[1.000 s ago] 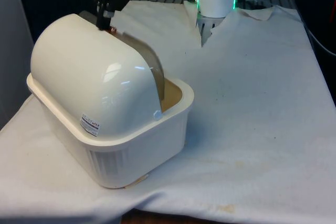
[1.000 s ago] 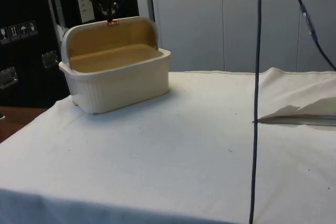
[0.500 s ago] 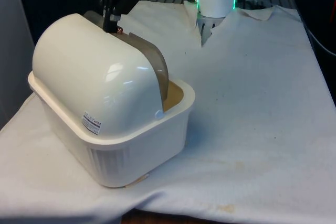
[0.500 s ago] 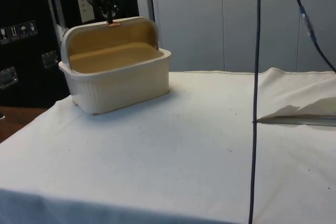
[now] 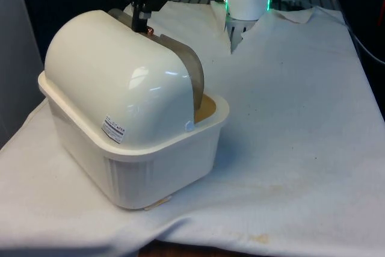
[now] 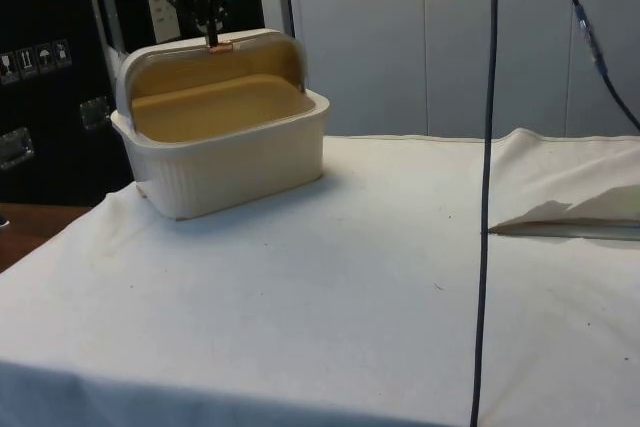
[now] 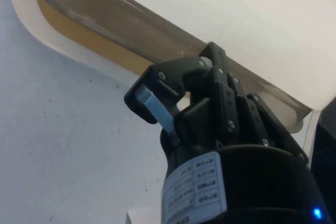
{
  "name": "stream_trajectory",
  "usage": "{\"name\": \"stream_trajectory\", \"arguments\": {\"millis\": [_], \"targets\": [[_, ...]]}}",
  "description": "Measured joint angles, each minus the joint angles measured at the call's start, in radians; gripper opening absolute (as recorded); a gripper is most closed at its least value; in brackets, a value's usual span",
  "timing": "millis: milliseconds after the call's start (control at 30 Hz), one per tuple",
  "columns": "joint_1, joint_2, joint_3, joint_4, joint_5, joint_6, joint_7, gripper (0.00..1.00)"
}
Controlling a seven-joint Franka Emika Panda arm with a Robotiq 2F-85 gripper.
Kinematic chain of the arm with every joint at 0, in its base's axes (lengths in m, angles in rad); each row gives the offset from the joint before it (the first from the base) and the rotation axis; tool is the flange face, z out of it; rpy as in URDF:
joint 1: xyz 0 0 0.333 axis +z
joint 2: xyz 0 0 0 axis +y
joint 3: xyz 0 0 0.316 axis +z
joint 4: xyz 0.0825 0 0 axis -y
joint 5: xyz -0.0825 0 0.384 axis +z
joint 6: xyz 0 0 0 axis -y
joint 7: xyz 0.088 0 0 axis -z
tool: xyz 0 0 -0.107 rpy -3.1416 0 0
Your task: Open the lid, then close it.
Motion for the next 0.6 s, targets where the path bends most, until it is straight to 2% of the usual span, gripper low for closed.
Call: {"name": "stream_trajectory", "arguments": {"millis": [267, 600], "targets": [[0.002, 0.004, 0.000, 0.007, 0.000, -0.011, 0.000, 0.00], [-0.009, 0.053, -0.001, 0.073, 0.011, -0.035, -0.001, 0.00]]}}
